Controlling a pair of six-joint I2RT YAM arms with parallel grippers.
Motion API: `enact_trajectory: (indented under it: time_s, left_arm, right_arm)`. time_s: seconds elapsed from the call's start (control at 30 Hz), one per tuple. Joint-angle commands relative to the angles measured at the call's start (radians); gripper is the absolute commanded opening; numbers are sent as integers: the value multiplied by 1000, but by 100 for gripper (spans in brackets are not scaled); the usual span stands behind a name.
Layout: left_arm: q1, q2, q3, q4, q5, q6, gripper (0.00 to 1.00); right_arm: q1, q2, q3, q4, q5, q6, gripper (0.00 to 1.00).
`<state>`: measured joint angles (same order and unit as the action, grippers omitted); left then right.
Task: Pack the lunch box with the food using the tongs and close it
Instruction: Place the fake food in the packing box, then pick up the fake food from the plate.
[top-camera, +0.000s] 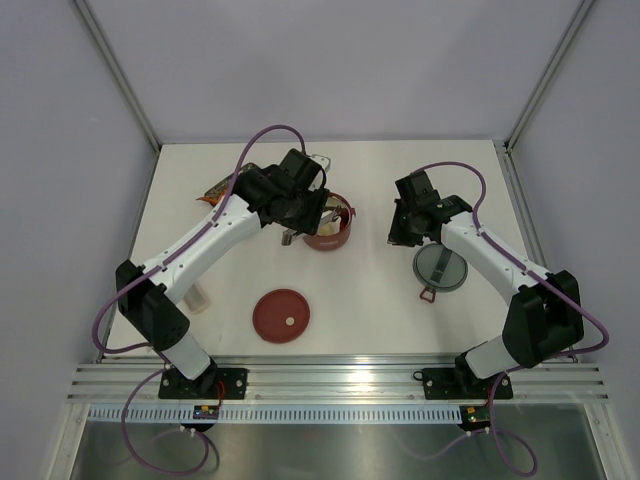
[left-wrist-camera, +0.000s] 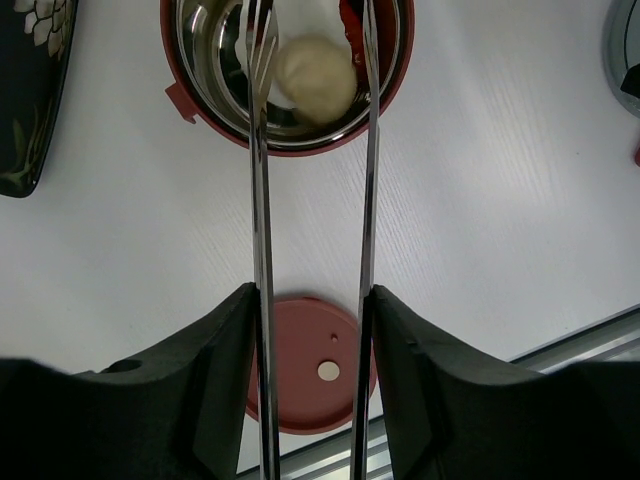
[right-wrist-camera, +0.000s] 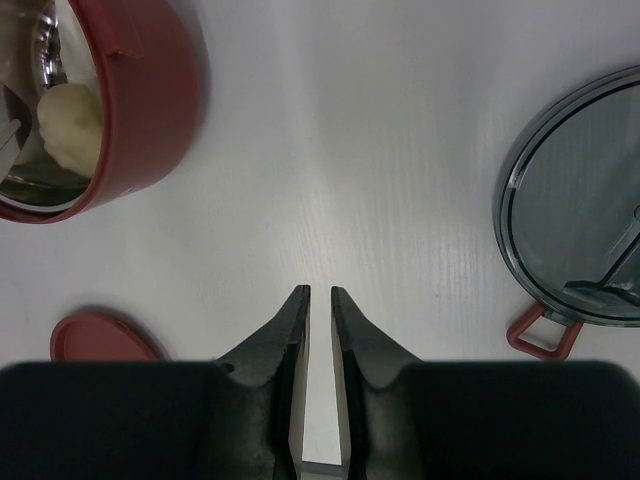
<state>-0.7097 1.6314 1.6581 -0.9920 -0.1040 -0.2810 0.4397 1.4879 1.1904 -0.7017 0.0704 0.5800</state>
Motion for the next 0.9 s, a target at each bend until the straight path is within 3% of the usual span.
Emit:
enact_trajectory:
  time_s: [0.0,0.2,0.47,0.87]
  left_arm:
    - [-5,-5,17,50,9,3,50]
    - [-5,-15,37,49,9,5,46]
    - [24,-79,92,23,-98,17,24]
    - [314,-88,-1,39,-94,-4,16]
  right_arm:
    - [8,-29,12,-2,23,0,21]
    - [8,-28,23,-10,25,-3,21]
    - [10,-32,15,-7,26,-2,21]
    - [8,-37,2,-2,26,-3,22]
